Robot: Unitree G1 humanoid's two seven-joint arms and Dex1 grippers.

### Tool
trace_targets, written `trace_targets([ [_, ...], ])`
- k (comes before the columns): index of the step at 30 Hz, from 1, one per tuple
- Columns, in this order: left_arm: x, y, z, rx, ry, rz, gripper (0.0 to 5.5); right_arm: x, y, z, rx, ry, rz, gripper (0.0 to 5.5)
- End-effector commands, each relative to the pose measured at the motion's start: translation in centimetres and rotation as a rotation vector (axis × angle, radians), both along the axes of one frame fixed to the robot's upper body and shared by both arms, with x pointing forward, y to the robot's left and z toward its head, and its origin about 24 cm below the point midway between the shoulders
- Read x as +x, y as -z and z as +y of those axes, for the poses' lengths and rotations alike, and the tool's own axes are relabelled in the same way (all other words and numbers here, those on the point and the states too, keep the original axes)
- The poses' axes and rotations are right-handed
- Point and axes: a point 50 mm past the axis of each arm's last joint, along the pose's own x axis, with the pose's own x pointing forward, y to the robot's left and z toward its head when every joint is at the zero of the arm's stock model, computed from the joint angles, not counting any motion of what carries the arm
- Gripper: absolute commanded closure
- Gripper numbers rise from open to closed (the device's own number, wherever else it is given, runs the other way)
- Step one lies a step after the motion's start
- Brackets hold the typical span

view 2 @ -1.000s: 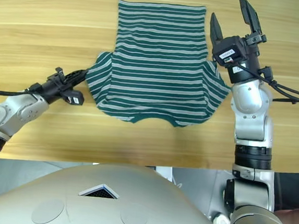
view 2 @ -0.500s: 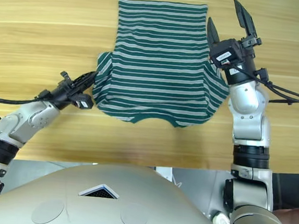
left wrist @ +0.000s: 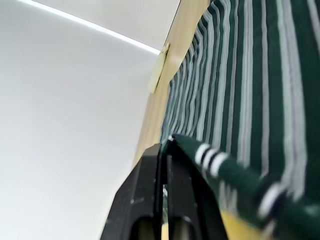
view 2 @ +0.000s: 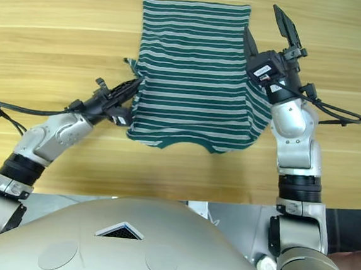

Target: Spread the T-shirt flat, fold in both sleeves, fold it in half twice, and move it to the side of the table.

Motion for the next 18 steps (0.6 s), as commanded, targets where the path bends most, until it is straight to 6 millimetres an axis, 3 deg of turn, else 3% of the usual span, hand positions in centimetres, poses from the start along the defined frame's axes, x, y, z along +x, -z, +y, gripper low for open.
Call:
trace_targets([
  [1, -0.51, 1.22, -0.93, 0.029, 0.049, 0.053, 5.49, -0.13, 0.2, 0.21, -0.004, -0.008, 0.016, 2.72],
  [4, -0.66, 1.76, -1.32, 0.016, 0.053, 0.091, 5.49, -0.07, 0.2, 0.34, -0.004, -0.011, 0.018, 2.72],
  [10, -0.4, 1.8, -1.81, -0.069, 0.021, 0.145, 4.28, -0.02, 0.49, 0.58, -0.002, -0.015, 0.026, 2.72],
  [18, -0.91, 2.18, -1.7, -0.073, 0.011, 0.173, 3.13, -0.18, 0.26, -0.03, -0.027, -0.011, 0.03, 2.72],
])
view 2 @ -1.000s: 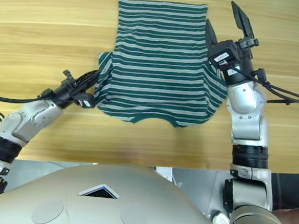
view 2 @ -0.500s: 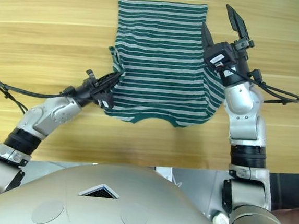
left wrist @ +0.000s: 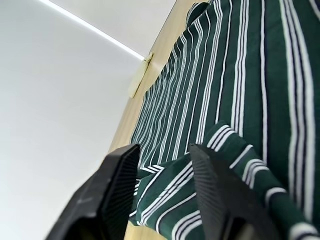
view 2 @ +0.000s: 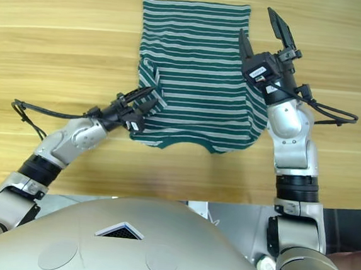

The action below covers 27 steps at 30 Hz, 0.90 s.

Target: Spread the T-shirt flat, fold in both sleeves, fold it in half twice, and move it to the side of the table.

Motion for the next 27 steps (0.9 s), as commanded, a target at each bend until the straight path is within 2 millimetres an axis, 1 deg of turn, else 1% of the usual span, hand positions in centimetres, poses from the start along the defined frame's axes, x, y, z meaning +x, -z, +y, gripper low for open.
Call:
trace_targets([
  [1, -0.9, 0.7, -0.1, 0.018, 0.012, 0.043, 3.13, -0.5, -0.2, -1.3, -0.064, 0.015, 0.02, 2.72],
  [4, -2.3, 1.2, 0.1, 0.027, 0.025, 0.064, 3.13, -2.9, -0.9, -4.8, -0.211, 0.061, 0.058, 2.72],
  [6, -2.5, 0.2, 0.7, -0.007, -0.006, 0.017, 3.13, -5.2, -0.9, -7.3, -0.371, 0.089, 0.143, 2.72],
  [8, -2.3, -1.6, 0.8, -0.068, -0.026, -0.056, 3.13, -7.8, 0.1, -9.2, -0.511, 0.08, 0.282, 2.72],
  [11, -2.2, -3.9, 0.2, -0.172, -0.024, -0.137, 3.13, -10.9, 3.1, -11.0, -0.678, 0.044, 0.502, 2.72],
  [13, -2.3, -4.6, -0.1, -0.197, -0.01, -0.159, 3.13, -12.3, 5.1, -11.7, -0.753, 0.011, 0.624, 2.72],
  [14, -2.4, -4.7, -0.2, -0.197, -0.002, -0.165, 3.13, -12.7, 6.0, -11.8, -0.772, 0.0, 0.666, 2.72],
  [15, -2.4, -4.8, -0.2, -0.196, 0.001, -0.172, 3.13, -12.8, 6.6, -11.9, -0.788, -0.002, 0.689, 2.72],
  [16, -2.5, -5.0, -0.3, -0.195, 0.006, -0.179, 3.13, -12.4, 7.4, -11.7, -0.784, 0.005, 0.686, 2.72],
  [19, -2.4, -5.2, -0.2, -0.194, 0.007, -0.195, 3.13, -10.6, 8.6, -11.1, -0.747, 0.036, 0.625, 2.72],
  [24, -2.8, -5.2, 0.2, -0.195, -0.022, -0.2, 3.13, -8.3, 9.1, -10.9, -0.71, 0.104, 0.532, 2.72],
  [27, -2.9, -5.1, 0.3, -0.196, -0.034, -0.202, 3.13, -7.5, 9.2, -10.9, -0.703, 0.123, 0.502, 2.72],
])
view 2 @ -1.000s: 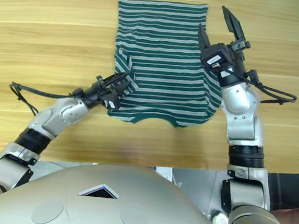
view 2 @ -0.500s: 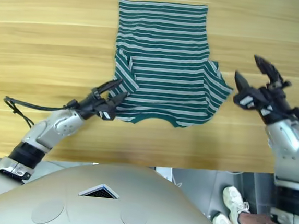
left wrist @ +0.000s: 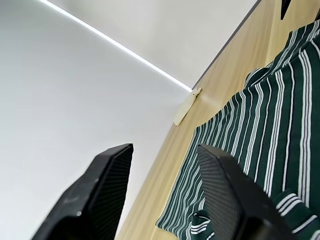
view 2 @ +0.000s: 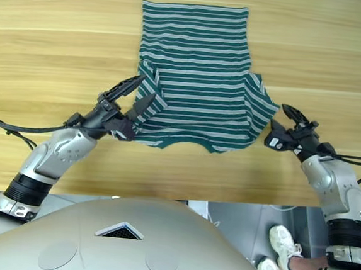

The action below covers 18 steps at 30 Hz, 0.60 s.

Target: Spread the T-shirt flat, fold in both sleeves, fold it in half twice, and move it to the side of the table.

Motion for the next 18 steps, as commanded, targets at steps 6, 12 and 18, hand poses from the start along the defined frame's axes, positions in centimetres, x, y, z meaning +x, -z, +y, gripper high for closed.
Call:
trace_targets([
  [6, -0.34, 0.01, 0.39, 0.006, -0.034, -0.009, 3.13, 0.5, 1.45, -0.47, -0.026, 0.041, 0.026, 2.72],
  [12, -0.45, 0.17, 0.29, 0.009, -0.035, -0.006, 3.09, 0.76, 1.68, -0.4, -0.029, 0.029, 0.029, 2.87],
  [18, -0.69, 0.29, 0.1, 0.01, -0.03, 0.0, 3.09, 0.66, 2.0, -0.37, -0.028, 0.014, 0.05, 3.91],
])
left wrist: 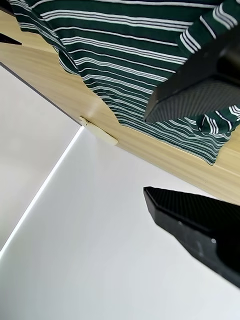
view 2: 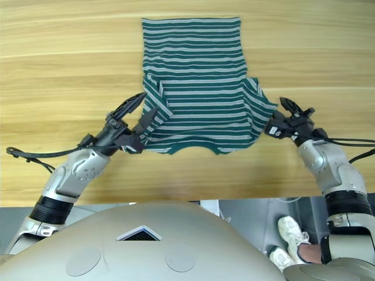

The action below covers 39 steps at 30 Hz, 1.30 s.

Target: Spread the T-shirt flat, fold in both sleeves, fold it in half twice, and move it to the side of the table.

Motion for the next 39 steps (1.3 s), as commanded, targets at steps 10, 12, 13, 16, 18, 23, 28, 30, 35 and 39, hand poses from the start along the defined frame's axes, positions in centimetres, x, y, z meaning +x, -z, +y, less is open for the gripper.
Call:
trace_targets([
  [10, -0.5, -0.3, -0.6, 0.009, 0.019, -0.006, 3.09, -1.0, 1.4, -0.2, -0.014, -0.012, 0.099, 5.47],
  [12, -0.5, -0.3, -0.6, 0.008, 0.019, -0.007, 3.09, -0.9, 1.4, -0.3, -0.014, -0.012, 0.101, 5.47],
  [13, -0.5, -0.3, -0.6, 0.008, 0.019, -0.009, 3.09, -0.9, 1.4, -0.2, -0.012, -0.013, 0.101, 5.47],
  [16, -0.5, -0.3, -0.6, 0.007, 0.018, -0.011, 3.09, -0.8, 1.4, 0.2, -0.001, -0.022, 0.096, 5.47],
  [18, -0.5, -0.4, -0.6, 0.004, 0.016, -0.014, 3.09, -0.4, 1.0, 0.6, 0.029, -0.029, 0.063, 5.47],
  [23, -0.3, -0.2, -0.4, -0.001, -0.002, -0.02, 3.09, 1.9, -2.7, 3.5, 0.245, -0.046, -0.205, 5.47],
  [28, -0.1, 0.2, -0.5, 0.008, -0.001, -0.012, 3.09, 2.2, -3.4, 4.1, 0.267, -0.034, -0.249, 5.47],
  [30, -0.1, 0.4, -0.5, 0.008, -0.004, -0.007, 3.09, 2.2, -3.5, 4.3, 0.27, -0.039, -0.251, 5.47],
  [35, -0.1, 0.6, -0.6, 0.008, -0.002, -0.004, 3.09, 1.9, -3.4, 5.6, 0.291, -0.089, -0.222, 5.47],
  [39, -0.1, 0.9, -0.8, 0.027, 0.009, 0.002, 3.09, 1.2, -2.7, 7.5, 0.318, -0.175, -0.149, 5.47],
])
